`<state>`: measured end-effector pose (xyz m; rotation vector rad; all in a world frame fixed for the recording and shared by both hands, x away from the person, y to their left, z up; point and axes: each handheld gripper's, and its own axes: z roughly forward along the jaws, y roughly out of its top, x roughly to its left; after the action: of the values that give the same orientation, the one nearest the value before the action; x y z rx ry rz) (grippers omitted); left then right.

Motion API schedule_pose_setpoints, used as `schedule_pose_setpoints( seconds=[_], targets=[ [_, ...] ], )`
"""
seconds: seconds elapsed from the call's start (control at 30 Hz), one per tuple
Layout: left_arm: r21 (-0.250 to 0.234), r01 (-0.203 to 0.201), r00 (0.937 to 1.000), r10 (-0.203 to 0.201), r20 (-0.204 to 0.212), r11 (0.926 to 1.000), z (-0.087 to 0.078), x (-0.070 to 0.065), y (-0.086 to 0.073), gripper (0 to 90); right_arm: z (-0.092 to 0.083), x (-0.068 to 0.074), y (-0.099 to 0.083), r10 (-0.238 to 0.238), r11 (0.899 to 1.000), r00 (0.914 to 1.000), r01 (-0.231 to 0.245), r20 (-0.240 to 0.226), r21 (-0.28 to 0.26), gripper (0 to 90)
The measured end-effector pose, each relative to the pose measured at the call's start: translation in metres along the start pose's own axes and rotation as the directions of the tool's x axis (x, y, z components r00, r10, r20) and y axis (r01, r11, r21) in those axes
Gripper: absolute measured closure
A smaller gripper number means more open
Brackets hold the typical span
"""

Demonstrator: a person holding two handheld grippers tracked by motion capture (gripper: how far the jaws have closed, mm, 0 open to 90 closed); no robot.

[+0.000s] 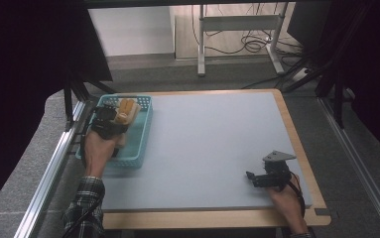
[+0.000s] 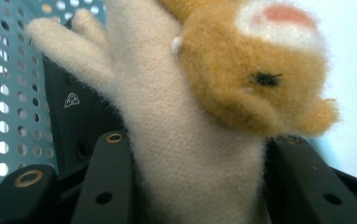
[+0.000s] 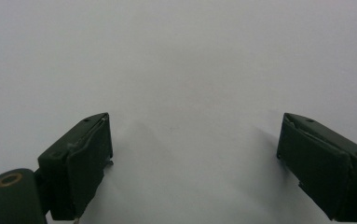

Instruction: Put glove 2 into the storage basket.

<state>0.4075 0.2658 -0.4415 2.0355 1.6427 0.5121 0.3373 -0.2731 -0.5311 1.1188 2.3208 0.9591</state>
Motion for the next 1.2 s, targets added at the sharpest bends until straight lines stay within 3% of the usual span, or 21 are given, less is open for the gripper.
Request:
schedule_pose_setpoints(
  seconds=[0.23, 0.47, 0.63, 0.7, 0.77, 0.87, 0.93, 1.0, 1.1, 1.17, 1.2],
  targets=[
    [0.089, 0.002, 0.9998, 0.000, -0.018, 0.9961, 0.027, 0.005, 0.003, 57.3, 0.000, 0.000, 0.000, -0.001, 1.000, 1.0000, 0.001, 0.000, -0.001, 9.8],
    [0.150, -0.018, 0.9998, 0.017, 0.007, 0.9885, 0.054, -0.006, 0.013, 55.6, 0.000, 0.000, 0.000, -0.001, 1.000, 1.0000, 0.001, 0.000, -0.001, 9.8],
    [0.164, -0.016, 0.9993, 0.011, 0.034, 0.9863, 0.067, -0.010, 0.016, 54.3, 0.000, 0.000, 0.000, -0.001, 1.000, 1.0000, 0.001, 0.000, -0.001, 9.8],
    [0.192, -0.018, 0.9992, 0.010, 0.040, 0.9813, 0.074, -0.011, 0.016, 52.5, 0.000, 0.000, 0.000, -0.002, 1.000, 1.0000, 0.002, 0.000, -0.001, 9.8],
    [0.234, -0.019, 0.9993, 0.011, 0.034, 0.9721, 0.084, -0.010, 0.016, 46.4, 0.000, 0.000, 0.000, -0.001, 1.000, 1.0000, 0.001, 0.000, -0.001, 9.8],
    [0.285, 0.006, 0.9971, -0.027, 0.070, 0.9584, 0.093, -0.006, 0.014, 31.3, 0.000, 0.000, 0.000, -0.001, 1.000, 1.0000, 0.001, 0.000, -0.001, 9.8],
    [0.301, 0.031, 0.9969, -0.051, 0.060, 0.9532, 0.094, -0.003, 0.013, 24.8, 0.000, 0.000, 0.000, -0.001, 1.000, 1.0000, 0.001, 0.000, -0.001, 9.8],
    [0.311, 0.046, 0.9942, -0.073, 0.078, 0.9493, 0.092, 0.001, 0.011, 17.3, 0.000, 0.000, 0.000, -0.001, 1.000, 1.0000, 0.001, 0.000, -0.001, 9.8],
    [0.285, 0.049, 0.9860, -0.092, 0.139, 0.9572, 0.082, 0.006, 0.011, 7.0, 0.000, 0.000, 0.000, 0.000, 1.000, 1.0000, 0.000, 0.000, -0.001, 9.8],
    [0.274, 0.041, 0.9862, -0.083, 0.143, 0.9608, 0.078, 0.006, 0.012, 6.2, 0.000, 0.000, 0.000, 0.001, 1.000, 1.0000, -0.001, -0.001, -0.001, 9.8],
    [0.250, 0.020, 0.9875, -0.058, 0.147, 0.9681, 0.067, 0.006, 0.015, 5.8, 0.000, 0.000, 0.000, 0.000, 1.000, 1.0000, 0.000, 0.000, -0.001, 9.8]
  ],
)
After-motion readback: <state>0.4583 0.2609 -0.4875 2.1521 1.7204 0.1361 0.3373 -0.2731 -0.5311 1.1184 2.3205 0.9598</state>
